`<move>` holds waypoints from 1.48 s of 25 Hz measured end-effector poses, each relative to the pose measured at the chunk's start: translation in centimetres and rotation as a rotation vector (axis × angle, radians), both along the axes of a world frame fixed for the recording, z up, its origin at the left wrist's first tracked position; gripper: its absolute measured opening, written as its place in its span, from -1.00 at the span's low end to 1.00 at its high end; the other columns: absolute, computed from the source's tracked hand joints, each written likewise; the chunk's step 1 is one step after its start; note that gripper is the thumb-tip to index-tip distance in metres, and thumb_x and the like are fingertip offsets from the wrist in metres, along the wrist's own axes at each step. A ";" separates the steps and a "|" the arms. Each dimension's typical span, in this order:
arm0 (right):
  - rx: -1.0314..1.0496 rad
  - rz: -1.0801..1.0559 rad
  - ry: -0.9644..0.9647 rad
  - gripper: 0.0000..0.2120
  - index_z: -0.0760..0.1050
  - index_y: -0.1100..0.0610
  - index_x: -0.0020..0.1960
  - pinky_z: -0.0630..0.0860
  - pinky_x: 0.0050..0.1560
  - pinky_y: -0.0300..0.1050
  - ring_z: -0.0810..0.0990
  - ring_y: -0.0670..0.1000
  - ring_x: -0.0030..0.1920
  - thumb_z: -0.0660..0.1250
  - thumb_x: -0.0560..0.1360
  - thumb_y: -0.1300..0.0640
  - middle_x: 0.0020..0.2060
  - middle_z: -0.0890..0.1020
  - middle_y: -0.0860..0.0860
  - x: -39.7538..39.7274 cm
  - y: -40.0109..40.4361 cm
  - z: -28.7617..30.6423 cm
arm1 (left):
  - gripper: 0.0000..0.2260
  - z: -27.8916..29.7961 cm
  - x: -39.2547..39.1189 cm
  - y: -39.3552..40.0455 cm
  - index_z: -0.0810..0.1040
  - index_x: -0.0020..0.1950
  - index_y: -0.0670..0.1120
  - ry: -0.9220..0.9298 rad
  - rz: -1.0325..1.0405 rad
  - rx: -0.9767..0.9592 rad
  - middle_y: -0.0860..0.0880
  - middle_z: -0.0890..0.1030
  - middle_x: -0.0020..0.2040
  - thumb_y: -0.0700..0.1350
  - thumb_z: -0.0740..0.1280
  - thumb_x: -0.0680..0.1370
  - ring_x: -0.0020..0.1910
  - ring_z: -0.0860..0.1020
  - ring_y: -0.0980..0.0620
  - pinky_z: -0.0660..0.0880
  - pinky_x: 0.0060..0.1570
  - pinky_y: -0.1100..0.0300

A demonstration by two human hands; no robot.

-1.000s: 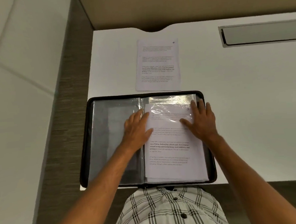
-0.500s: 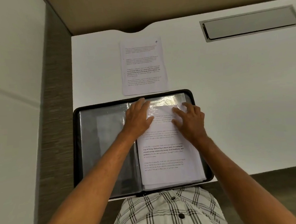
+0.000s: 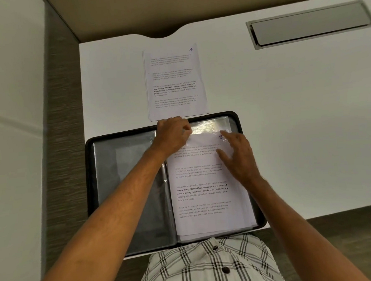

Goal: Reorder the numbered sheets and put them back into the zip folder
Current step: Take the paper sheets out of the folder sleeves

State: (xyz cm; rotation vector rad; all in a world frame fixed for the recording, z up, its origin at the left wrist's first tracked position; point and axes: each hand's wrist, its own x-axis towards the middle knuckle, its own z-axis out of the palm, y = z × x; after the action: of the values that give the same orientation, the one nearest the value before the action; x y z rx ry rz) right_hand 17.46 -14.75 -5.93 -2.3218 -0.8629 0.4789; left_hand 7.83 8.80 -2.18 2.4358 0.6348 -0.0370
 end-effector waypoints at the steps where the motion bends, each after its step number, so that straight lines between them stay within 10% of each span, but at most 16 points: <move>1: 0.062 -0.053 0.061 -0.48 0.41 0.01 0.53 0.51 0.25 -0.16 0.51 -0.05 0.23 0.44 0.61 0.05 0.34 0.49 0.00 -0.1 0.0 0.4 | -0.85 0.2 -0.1 0.3 0.66 -0.08 -0.06 0.019 0.009 -0.069 0.03 0.64 -0.10 -0.05 0.34 0.59 -0.04 0.59 -0.03 0.45 0.16 -0.02; 6: 0.389 -0.386 0.433 -0.69 0.51 0.07 0.36 0.62 0.05 -0.25 0.66 -0.16 0.03 0.35 0.64 0.26 0.07 0.68 -0.06 -0.4 0.5 2.2 | -0.57 0.2 0.2 2.0 0.69 -0.28 0.00 0.088 0.109 -0.261 0.01 0.73 -0.17 0.16 0.21 0.63 -0.16 0.68 0.03 0.59 0.01 0.08; 11: 0.317 -0.299 0.513 -0.81 0.63 0.03 0.24 0.69 0.11 -0.07 0.72 -0.08 0.04 0.33 0.68 0.17 0.07 0.73 -0.07 -0.6 0.8 2.1 | -0.83 0.9 1.2 2.4 0.69 0.11 0.04 0.112 0.073 -0.262 0.12 0.71 -0.06 -0.05 0.31 0.65 -0.40 0.62 0.17 0.53 -0.27 0.26; 37: 0.500 -0.304 0.668 -0.84 0.62 0.10 0.18 0.69 0.00 0.04 0.72 0.14 0.03 0.28 0.71 0.21 0.10 0.70 0.10 -1.6 0.7 2.6 | -0.89 -0.6 2.3 2.2 0.72 -0.04 0.03 0.133 -0.200 -0.346 0.11 0.62 -0.08 -0.11 0.56 0.46 -0.10 0.55 0.18 0.51 -0.05 0.16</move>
State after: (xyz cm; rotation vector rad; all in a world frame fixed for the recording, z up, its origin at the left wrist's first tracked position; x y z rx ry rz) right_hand 15.91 -14.08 -3.32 -1.6278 -0.2551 0.7431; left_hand 10.18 11.05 -2.77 2.1617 0.4003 -0.3631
